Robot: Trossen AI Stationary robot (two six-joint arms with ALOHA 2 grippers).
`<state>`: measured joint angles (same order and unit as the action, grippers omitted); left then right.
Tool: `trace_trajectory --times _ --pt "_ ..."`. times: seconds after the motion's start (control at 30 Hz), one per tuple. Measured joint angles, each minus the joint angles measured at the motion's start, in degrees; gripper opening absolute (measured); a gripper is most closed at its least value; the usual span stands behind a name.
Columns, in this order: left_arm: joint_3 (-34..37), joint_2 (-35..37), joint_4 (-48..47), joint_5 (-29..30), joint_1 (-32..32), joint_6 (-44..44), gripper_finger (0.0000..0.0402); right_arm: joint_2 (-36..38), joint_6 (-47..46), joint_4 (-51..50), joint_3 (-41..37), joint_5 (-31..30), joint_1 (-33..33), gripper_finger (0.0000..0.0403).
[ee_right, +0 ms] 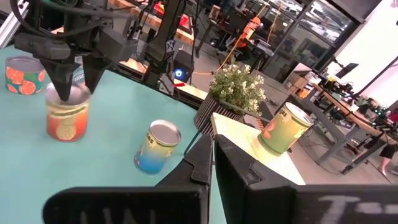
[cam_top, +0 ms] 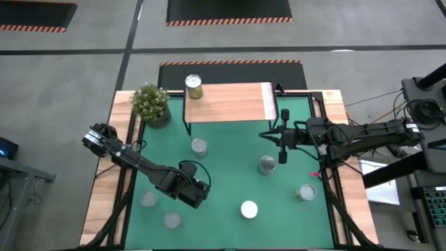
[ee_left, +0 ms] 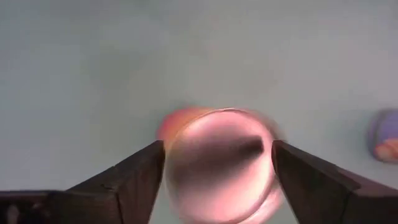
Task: Pick and place cans onto a shelf
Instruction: Put the big canned pineapple on the shelf aligned with the other big canned oranges
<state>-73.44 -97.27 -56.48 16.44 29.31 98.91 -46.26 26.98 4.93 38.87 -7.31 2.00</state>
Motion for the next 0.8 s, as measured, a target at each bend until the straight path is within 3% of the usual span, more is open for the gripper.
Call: trace_trajectory --times 0.47,0.8 --pt "-0.7 0.0 -1.6 -0.5 0.5 -2.8 0.0246 0.0 0.0 0.0 0.0 -0.2 0.0 0.0009" --pt "-0.8 1.9 -0.9 0.2 0.5 -1.5 0.0303 0.0 -0.2 0.0 0.0 -0.2 0.0 0.0009"
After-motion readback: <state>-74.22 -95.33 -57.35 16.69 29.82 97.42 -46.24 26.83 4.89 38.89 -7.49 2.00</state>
